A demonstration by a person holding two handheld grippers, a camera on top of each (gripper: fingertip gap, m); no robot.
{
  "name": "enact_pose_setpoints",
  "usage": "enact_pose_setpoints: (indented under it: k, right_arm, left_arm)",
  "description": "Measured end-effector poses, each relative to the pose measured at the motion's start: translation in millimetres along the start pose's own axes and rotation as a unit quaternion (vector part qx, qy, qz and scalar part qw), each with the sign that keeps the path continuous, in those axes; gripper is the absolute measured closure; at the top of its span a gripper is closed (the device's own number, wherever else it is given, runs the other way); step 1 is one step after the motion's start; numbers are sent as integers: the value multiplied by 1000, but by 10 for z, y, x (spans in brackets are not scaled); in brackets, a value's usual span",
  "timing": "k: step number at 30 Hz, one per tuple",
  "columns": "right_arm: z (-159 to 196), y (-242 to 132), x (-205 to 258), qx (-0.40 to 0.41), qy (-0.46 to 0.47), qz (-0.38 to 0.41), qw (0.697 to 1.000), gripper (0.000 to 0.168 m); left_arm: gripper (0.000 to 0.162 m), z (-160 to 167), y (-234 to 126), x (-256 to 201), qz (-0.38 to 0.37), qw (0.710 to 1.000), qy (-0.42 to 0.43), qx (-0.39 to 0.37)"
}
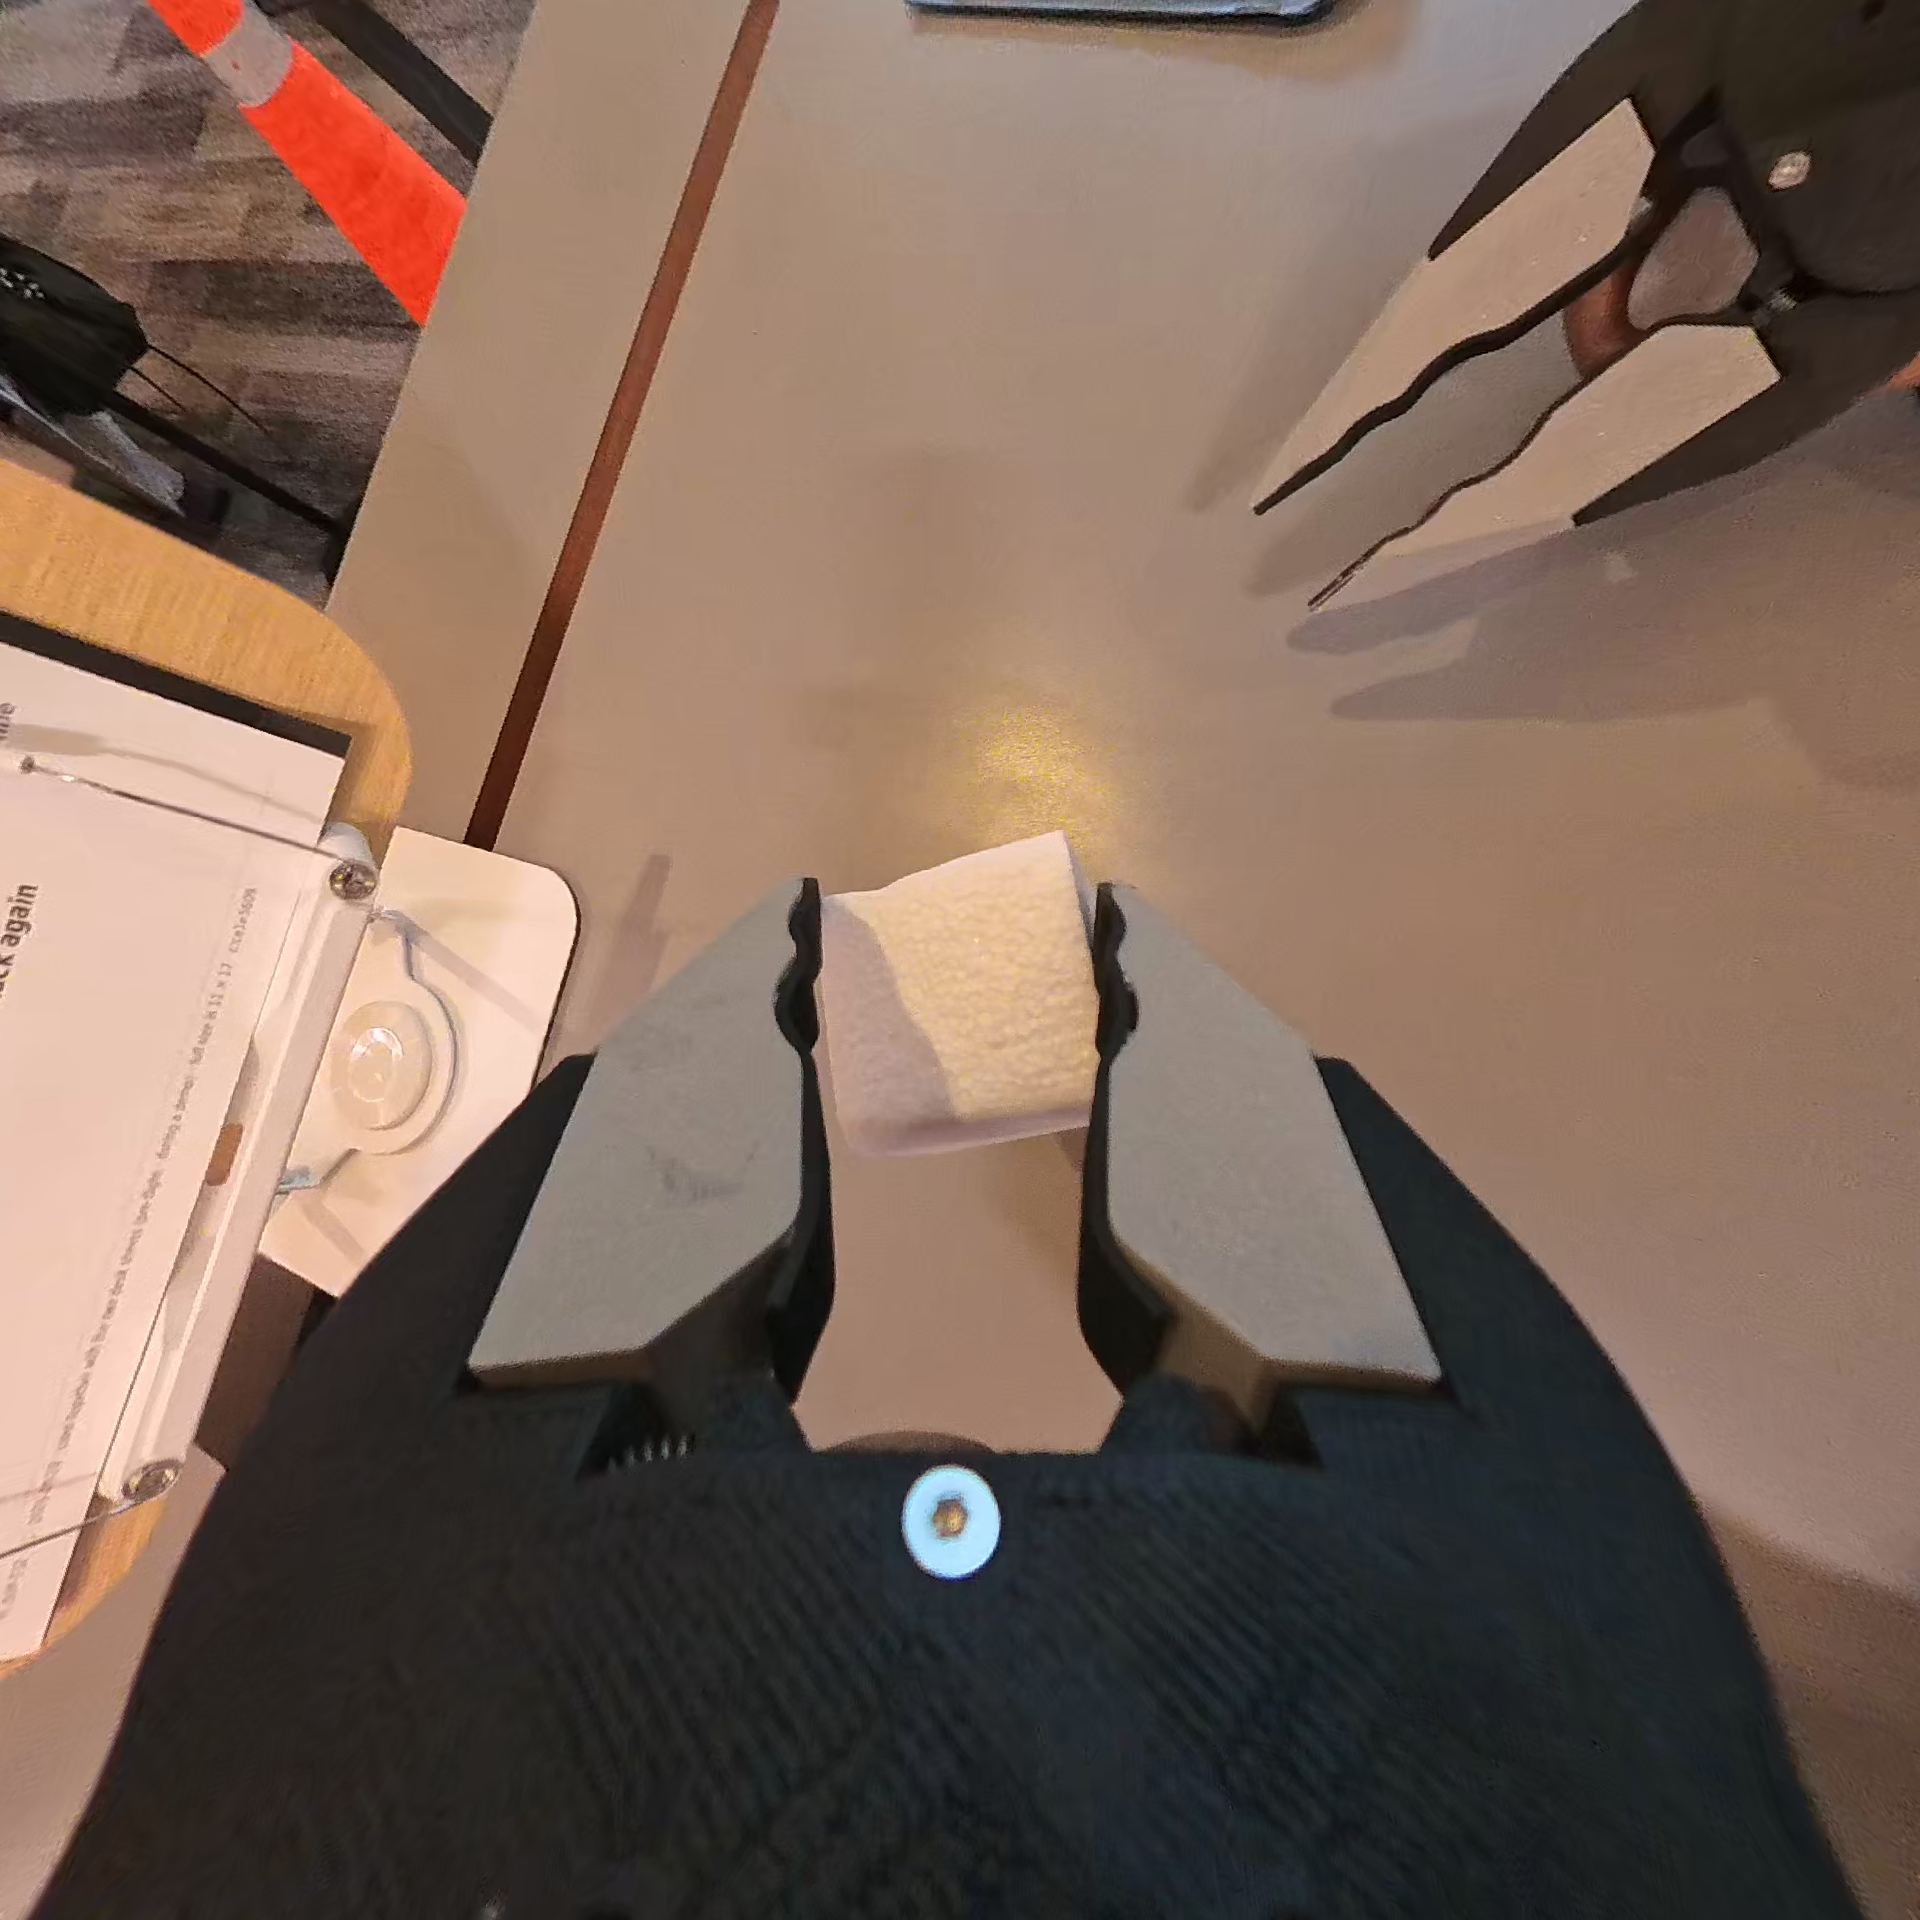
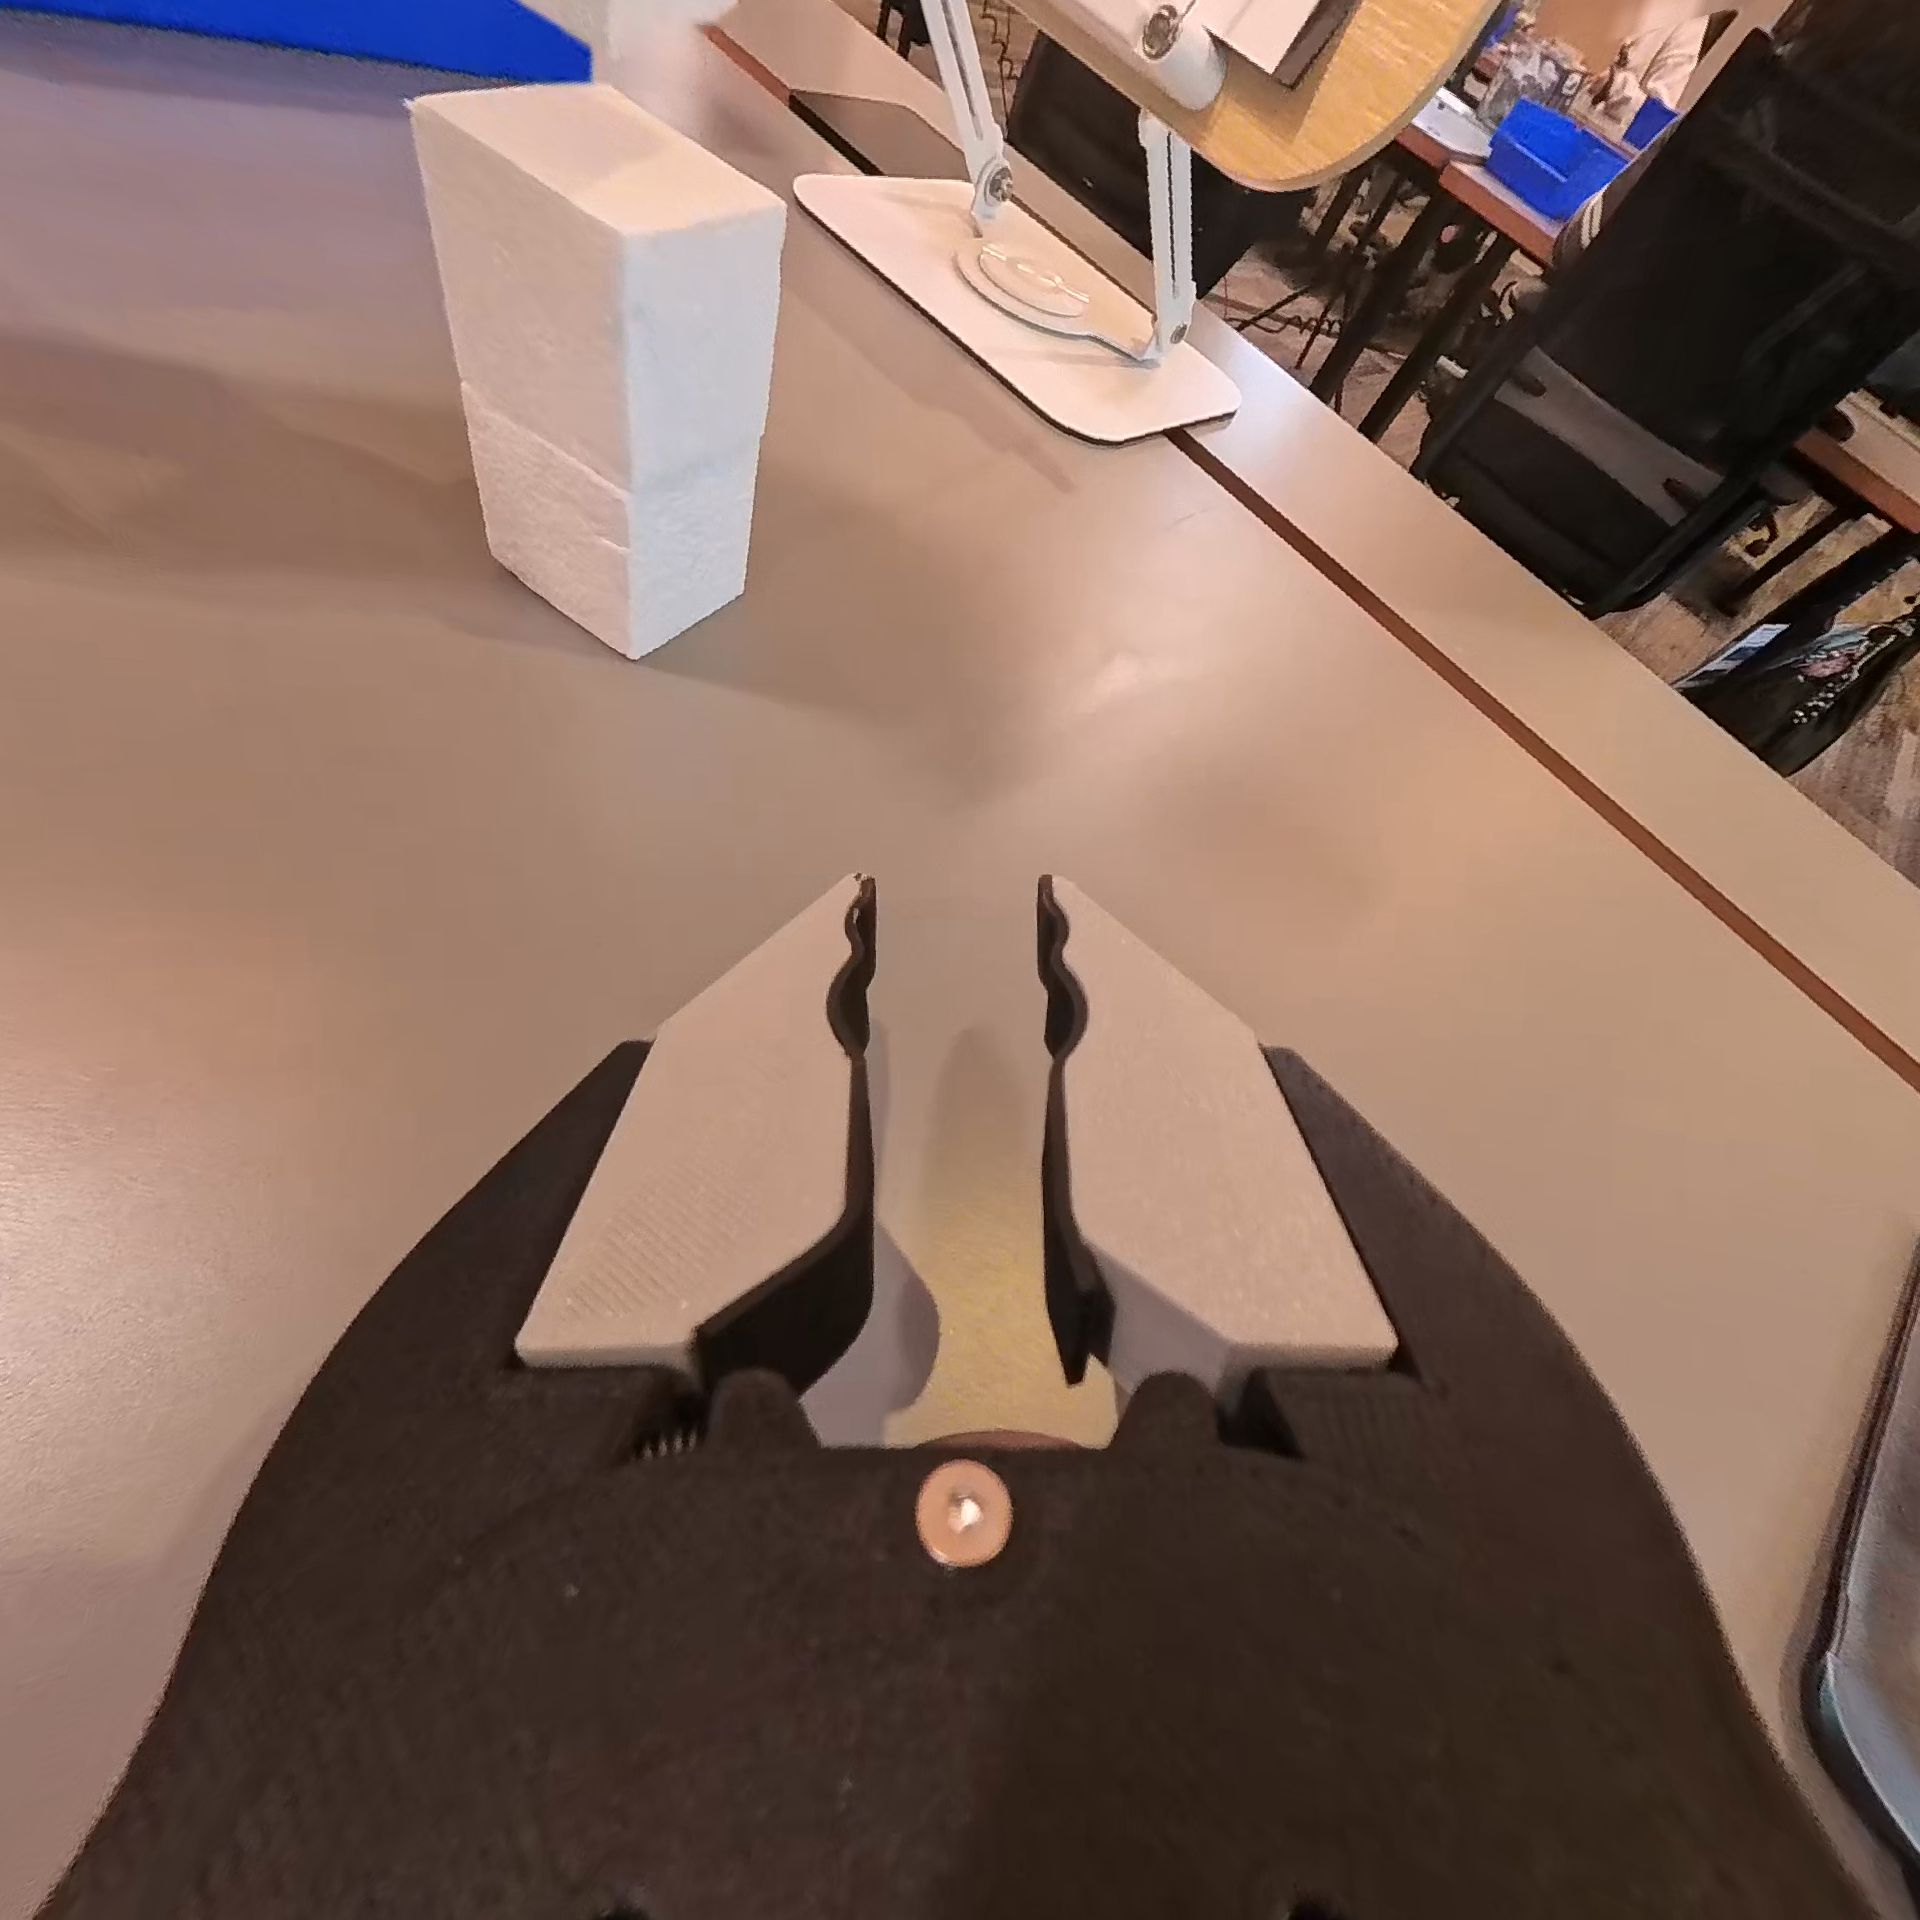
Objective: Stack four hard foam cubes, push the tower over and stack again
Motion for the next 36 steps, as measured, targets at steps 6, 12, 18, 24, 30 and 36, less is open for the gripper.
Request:
enact_pose_setpoints:
  k: [6, 12, 18, 24, 30, 36]
  right_arm:
    - [-12, -13, 0, -3, 0, 0, 1000, 140]
    - [-14, -18, -8, -5, 2, 1, 1000, 140]
    - [-23, -22, -3, -7, 1, 0, 1000, 140]
    - [-33, -23, 20, -8, -3, -2, 1000, 140]
    - [-36, -20, 28, -8, -4, -4, 1000, 140]
    - [-35, -19, 24, -7, -3, -2, 1000, 140]
  left_arm:
    - [111, -29, 105, -59, 20, 999, 41, 2]
    - [111, -64, 126, -47, 39, 995, 93, -14]
    - [111, -26, 182, -32, 64, 992, 102, -30]
    - [111, 2, 212, 9, 57, 993, 91, -38]
    - [111, 20, 179, 0, 57, 993, 93, -40]
    - [111, 57, 215, -4, 56, 993, 96, -31]
Point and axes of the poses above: each gripper's, where its closed fingertips meet, y out along the fingers, z out of its underside, x = y × z across the jaws, the point moved 6 cm from there along -y, back along the fingers, and after that the axes turned 5 degrees about x, right-handed, at the moved point
